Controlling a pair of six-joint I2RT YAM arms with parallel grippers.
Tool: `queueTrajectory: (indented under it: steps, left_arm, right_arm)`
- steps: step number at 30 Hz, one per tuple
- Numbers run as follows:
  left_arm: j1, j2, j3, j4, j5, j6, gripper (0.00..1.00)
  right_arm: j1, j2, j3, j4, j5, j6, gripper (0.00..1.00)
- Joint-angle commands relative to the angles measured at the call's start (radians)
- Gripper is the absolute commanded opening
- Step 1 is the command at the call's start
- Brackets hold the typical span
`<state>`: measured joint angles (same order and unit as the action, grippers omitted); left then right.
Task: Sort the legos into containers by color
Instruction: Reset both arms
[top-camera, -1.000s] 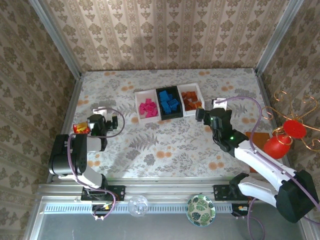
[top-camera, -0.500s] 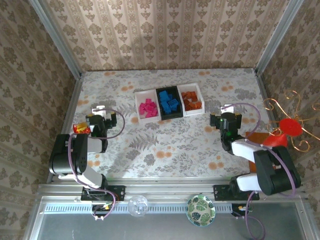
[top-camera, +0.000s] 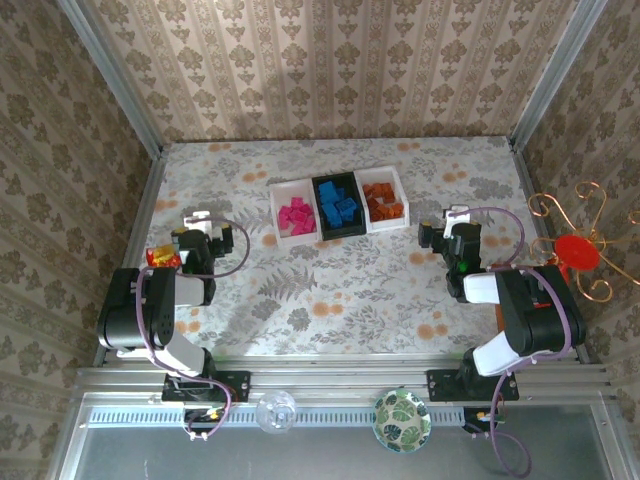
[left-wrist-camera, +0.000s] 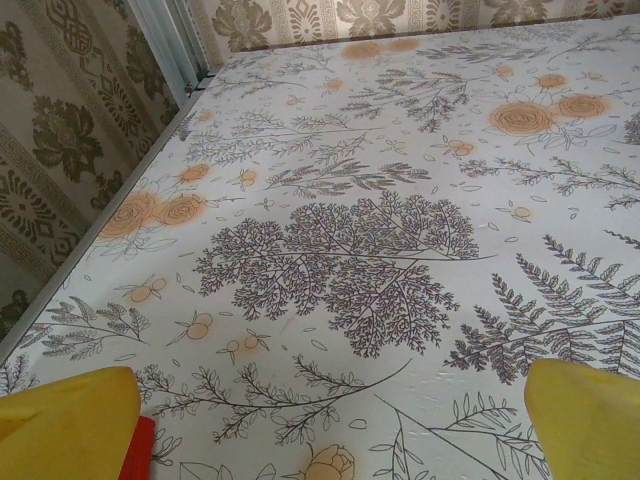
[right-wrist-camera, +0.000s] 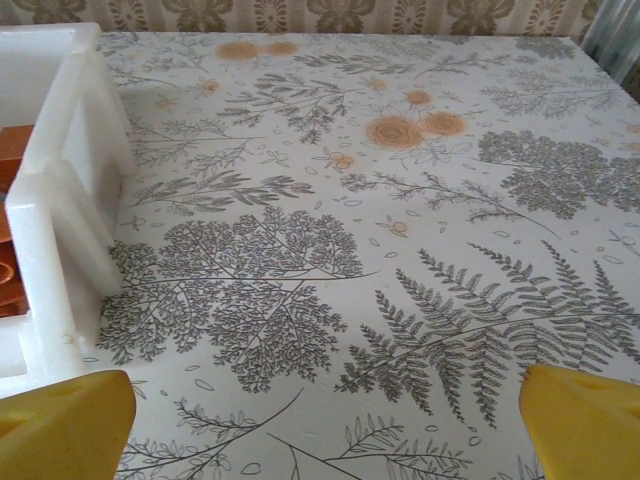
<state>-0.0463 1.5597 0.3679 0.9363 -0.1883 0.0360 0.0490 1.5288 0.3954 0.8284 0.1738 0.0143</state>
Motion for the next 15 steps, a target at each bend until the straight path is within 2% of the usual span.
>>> queueTrajectory:
  steps: [1,15]
  left_arm:
    - [-0.007,0.003,0.003,0.037,-0.010,0.015,1.00]
    - [-0.007,0.005,0.006,0.031,-0.008,0.016,1.00]
  right_arm:
    - [-0.011,-0.001,0.009,0.030,-0.031,0.019,1.00]
    - [-0.012,-0.001,0.010,0.029,-0.036,0.020,1.00]
